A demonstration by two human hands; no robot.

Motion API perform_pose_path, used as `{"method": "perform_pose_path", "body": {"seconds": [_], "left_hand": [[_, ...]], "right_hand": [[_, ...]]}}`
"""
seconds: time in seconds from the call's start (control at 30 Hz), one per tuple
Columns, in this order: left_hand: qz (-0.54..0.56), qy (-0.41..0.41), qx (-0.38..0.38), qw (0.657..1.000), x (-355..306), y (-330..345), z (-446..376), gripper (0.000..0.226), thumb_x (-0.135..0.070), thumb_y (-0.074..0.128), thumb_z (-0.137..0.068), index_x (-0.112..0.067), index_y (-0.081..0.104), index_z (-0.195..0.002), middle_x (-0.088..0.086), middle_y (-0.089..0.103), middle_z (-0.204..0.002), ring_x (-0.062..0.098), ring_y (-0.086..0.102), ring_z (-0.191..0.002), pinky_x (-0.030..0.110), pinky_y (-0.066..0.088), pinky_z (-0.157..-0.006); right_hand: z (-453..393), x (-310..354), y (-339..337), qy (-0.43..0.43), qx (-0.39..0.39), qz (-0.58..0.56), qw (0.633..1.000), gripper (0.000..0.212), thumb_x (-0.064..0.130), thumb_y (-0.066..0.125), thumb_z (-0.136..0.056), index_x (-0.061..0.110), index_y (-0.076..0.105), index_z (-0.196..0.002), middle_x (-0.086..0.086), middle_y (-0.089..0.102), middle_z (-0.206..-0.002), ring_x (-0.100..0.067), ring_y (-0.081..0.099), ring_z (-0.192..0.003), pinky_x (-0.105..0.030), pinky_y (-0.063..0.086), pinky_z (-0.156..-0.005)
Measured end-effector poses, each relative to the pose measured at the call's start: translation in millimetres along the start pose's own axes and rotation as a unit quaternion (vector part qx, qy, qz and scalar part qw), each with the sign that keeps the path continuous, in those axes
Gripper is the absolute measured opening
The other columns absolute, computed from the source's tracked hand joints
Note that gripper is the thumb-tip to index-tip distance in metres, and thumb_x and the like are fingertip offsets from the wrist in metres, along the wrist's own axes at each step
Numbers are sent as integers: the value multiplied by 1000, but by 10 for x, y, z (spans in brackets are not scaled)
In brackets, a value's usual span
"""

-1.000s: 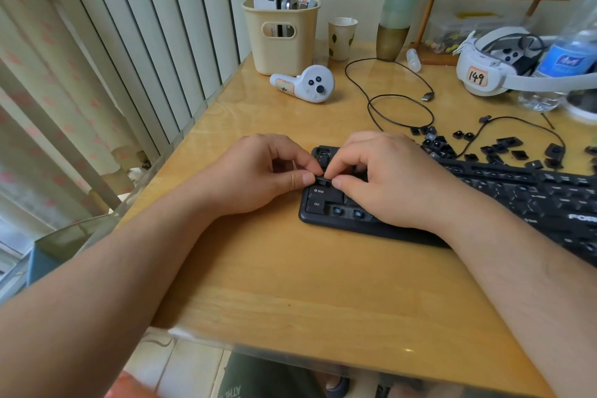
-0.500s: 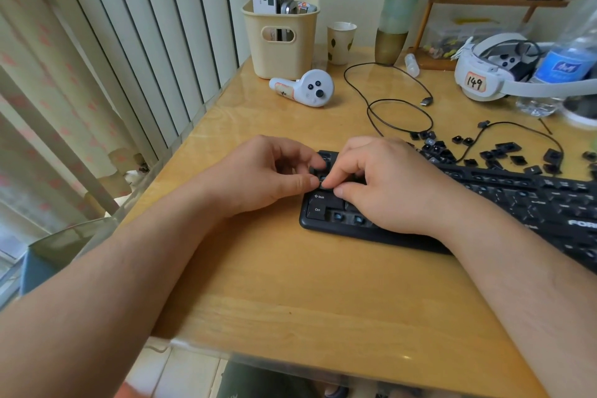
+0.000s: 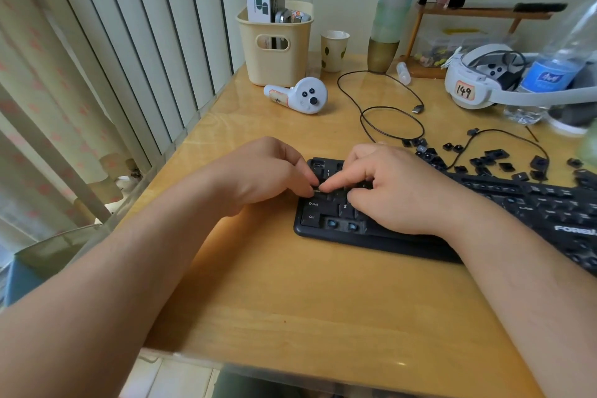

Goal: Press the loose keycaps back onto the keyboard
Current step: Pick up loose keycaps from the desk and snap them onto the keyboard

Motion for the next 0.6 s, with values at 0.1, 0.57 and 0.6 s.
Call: {"method": "perform_pose_path", "body": {"seconds": [0.1,0.57,0.6], "left_hand": [[2,-14,2,1000,16,-11,-14,12,-13,80,-79,-25,82,-79,1,77,-87,25,66,-100,37,50,-99],[38,51,-50,997,39,-10,59,6,-32,75,-91,-29,80,-92,-2,78,-92,21,71,-94,35,53,-93],[22,63,-51,996,24,8,53,4,-33,77,-90,-29,79,-90,-4,77,-86,17,69,-85,33,53,-88]], "right_hand": [[18,37,2,-9,5,31,999,51,10,53,-96,54,72,-114,17,54,-97,-3,40,-100,-18,34,-86],[-11,-37,-178,-16,-111,-30,993,50,3,52,-95,43,76,-113,13,57,-94,-1,52,-83,-15,34,-67],[-11,-68,-197,-12,-119,-27,992,48,3,52,-95,42,77,-110,13,57,-95,-2,52,-84,-14,35,-67]]}}
Point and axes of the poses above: each hand's wrist, its own z-axis away from the middle knuckle, its own y-axis out of the palm, x = y × z, the point moved 7 cm from there along -z, towards the middle knuckle
